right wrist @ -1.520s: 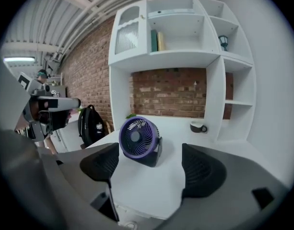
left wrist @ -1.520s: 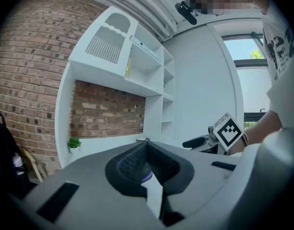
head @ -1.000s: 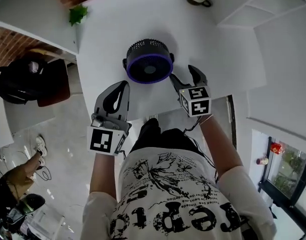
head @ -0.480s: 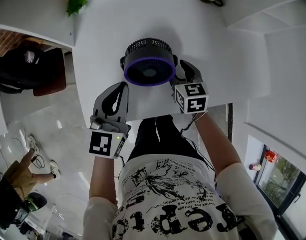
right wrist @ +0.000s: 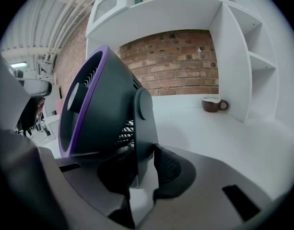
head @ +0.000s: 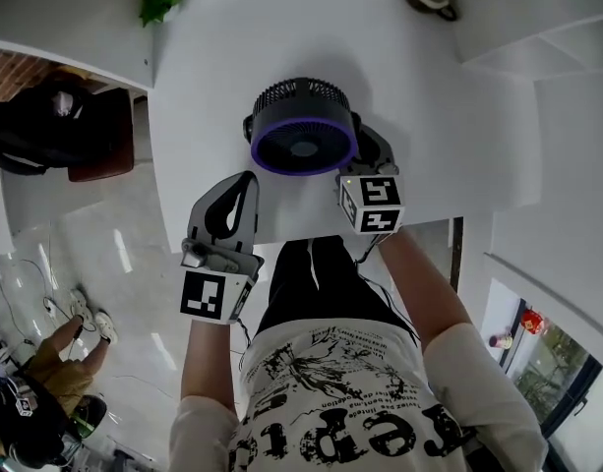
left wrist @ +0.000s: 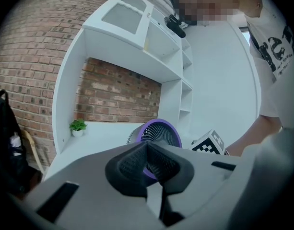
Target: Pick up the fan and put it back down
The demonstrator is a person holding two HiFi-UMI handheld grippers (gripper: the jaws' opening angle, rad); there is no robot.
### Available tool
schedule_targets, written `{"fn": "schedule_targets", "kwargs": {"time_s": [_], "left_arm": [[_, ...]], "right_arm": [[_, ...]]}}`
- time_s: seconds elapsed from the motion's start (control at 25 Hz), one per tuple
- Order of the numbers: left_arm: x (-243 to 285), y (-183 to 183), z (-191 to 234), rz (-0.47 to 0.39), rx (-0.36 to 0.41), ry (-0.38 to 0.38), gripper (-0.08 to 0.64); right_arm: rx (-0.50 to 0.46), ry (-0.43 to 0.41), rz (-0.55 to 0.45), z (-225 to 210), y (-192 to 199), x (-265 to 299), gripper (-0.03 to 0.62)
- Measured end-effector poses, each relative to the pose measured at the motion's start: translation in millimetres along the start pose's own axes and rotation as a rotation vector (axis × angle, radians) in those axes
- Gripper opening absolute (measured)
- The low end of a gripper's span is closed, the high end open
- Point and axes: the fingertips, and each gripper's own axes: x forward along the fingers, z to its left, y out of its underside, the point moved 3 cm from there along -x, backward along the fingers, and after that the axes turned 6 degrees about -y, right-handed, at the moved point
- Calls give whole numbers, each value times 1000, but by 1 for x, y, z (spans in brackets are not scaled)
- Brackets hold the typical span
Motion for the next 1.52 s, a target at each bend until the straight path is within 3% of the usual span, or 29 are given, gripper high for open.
{"fn": "schedule_targets", "kwargs": {"time_s": [0.28, 0.56, 0.88, 1.16, 1.52], "left_arm": [[-2, 3, 6, -11, -34, -22, 14], [-10, 8, 14, 1, -8, -21, 14], [-20, -14, 16, -22, 5, -23, 14], [-32, -45, 13, -64, 15, -26, 14], [-35, -115, 4, -165, 63, -31, 14]], "right_arm": [[25, 1, -50, -5, -11, 3, 55], [14, -11, -77, 1, -17, -4, 54], [55, 1, -84, 2, -33, -30, 54], [120, 20, -178, -2, -83, -64, 54], [15, 62, -328, -8, -176, -121, 55]]}}
